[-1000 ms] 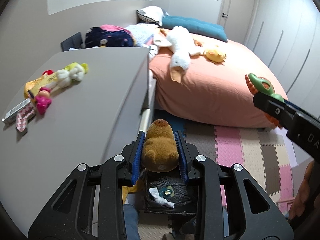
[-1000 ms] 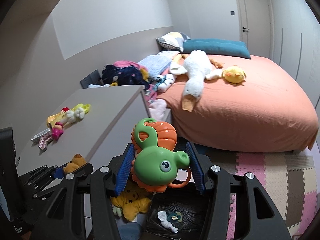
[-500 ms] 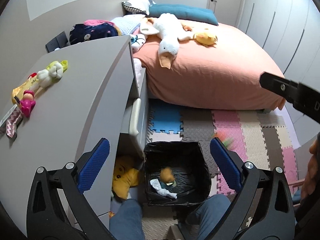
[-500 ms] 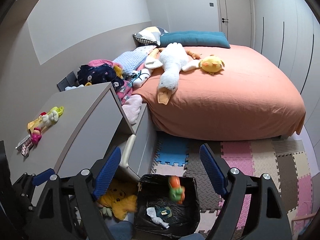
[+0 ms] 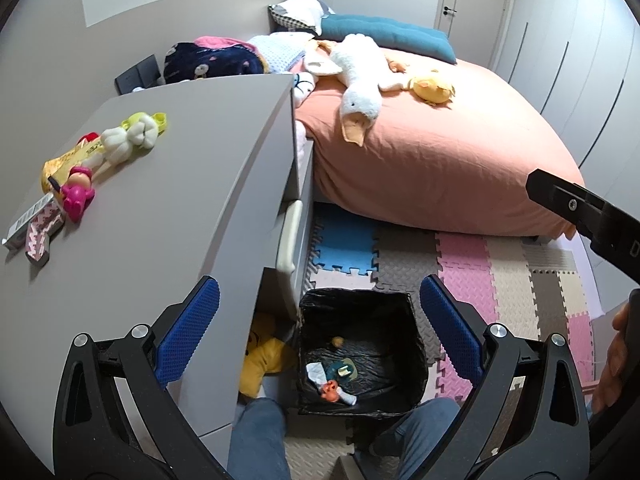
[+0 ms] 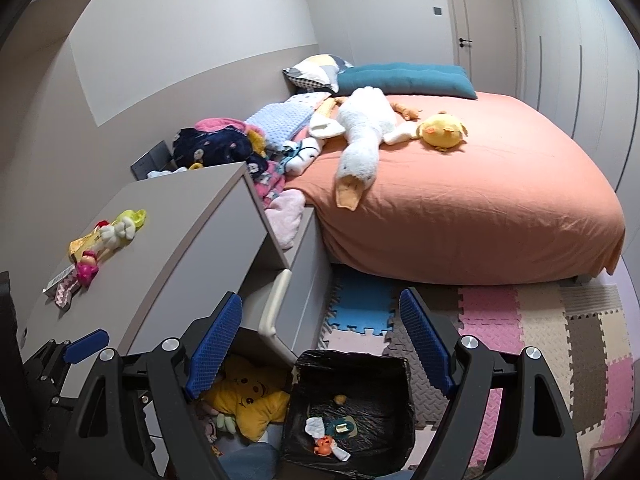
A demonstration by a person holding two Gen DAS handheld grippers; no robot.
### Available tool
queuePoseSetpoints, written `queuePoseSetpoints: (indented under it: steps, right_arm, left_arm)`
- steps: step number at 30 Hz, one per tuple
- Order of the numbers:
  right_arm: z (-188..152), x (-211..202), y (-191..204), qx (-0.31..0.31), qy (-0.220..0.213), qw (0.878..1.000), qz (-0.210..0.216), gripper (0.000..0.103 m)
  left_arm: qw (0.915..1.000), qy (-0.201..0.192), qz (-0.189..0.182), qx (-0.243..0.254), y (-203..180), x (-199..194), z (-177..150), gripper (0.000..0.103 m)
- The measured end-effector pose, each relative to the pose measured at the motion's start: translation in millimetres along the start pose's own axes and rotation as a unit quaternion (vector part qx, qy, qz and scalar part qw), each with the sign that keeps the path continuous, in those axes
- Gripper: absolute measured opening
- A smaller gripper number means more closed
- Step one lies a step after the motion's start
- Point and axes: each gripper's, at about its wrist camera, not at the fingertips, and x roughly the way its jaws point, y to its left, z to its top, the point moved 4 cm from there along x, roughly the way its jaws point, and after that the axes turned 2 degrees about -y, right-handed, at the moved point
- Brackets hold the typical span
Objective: Collect trash
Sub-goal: 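Move both open grippers back over the desk toward the remaining items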
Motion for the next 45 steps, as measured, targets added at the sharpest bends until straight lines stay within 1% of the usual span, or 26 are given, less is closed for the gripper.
queuePoseSetpoints:
  steps: [5, 8, 23, 28, 31, 39, 45]
  right_arm:
    - [0, 9, 21, -0.016, 0.005, 1.000, 0.015, 0.082]
    - [0, 15, 35, -0.019, 0.008, 0.999, 0.032, 0.082]
    - [10, 40, 112, -0.055, 0.017, 0.995, 0.083, 0.082]
    - [10, 46, 138, -0.071, 0.019, 0.993, 0.098, 0.082]
    - [11, 51, 154, -0.081, 0.021, 0.991, 0.107, 0.082]
    - [11, 66, 189, -0.091, 0.028, 0.987, 0.126, 0.082]
    - [12, 80, 210, -0.090, 0.037, 0.985, 0.140, 0.082]
  left_arm:
    - [0.9999, -0.001, 0.012, -0.010, 16, -2, 1, 0.097]
    - [0.9996, -0.001, 0.022, -0.018, 29, -3, 2, 0.097]
    - [0.9958, -0.003, 0.061, -0.068, 106, -12, 5, 0.097]
    - [0.9926, -0.008, 0.078, -0.092, 136, -17, 2, 0.097]
    - [0.9912, -0.008, 0.089, -0.098, 150, -18, 1, 0.097]
    - [0.9874, -0.012, 0.106, -0.117, 184, -21, -2, 0.097]
    - [0.9832, -0.015, 0.127, -0.131, 214, -19, -4, 0.096]
